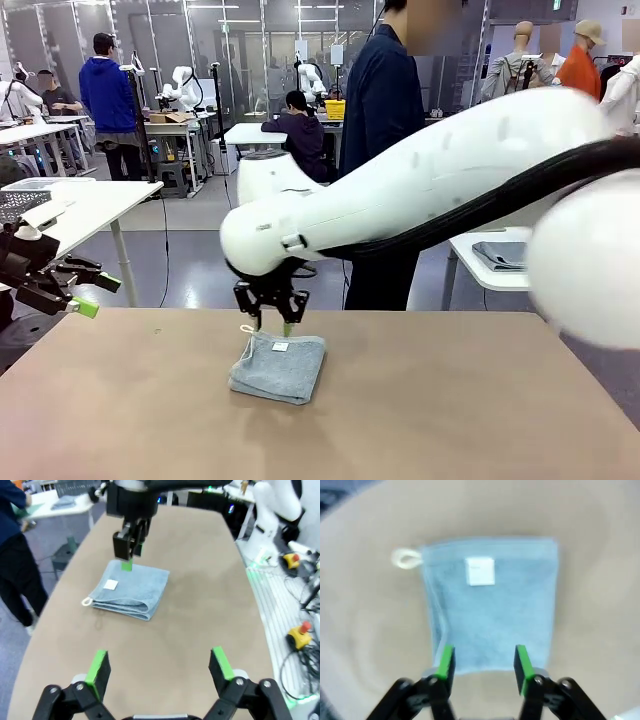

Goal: Fold the towels and place them in the basket.
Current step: When a person lays out a Towel with hook on the table, fold it in half twice.

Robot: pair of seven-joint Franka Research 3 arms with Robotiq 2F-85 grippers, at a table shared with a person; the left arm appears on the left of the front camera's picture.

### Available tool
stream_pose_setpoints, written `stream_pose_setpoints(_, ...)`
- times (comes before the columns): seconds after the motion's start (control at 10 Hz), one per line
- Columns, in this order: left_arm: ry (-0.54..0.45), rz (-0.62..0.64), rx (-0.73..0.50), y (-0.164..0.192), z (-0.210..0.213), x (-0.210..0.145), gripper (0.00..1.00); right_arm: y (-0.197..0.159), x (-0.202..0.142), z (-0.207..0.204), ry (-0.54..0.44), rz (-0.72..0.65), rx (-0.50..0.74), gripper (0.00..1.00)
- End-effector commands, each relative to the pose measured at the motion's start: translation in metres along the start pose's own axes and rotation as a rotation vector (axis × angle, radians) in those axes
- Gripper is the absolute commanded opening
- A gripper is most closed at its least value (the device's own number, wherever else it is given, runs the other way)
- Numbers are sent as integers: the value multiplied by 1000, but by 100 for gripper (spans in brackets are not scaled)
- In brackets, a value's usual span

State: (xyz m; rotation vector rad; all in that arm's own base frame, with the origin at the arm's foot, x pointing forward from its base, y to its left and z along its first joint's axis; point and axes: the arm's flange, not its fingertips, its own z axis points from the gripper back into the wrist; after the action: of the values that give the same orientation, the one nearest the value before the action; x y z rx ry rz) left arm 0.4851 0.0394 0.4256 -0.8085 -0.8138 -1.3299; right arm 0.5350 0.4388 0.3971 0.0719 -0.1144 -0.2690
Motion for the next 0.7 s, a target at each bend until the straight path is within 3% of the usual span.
stream_pose_setpoints(0.0, 5, -4, 4, -1, 1, 1, 100, -59, -25, 3, -25, -58, 54, 61)
stream_pose_setpoints(0.2, 5, -4, 4, -1, 1, 1, 100, -88, -28, 4, -13, -90, 80, 61)
stream_pose_setpoints(0.6, 5, -4, 4, -1, 1, 1, 100, -99, -25, -3, -20, -78, 93, 61)
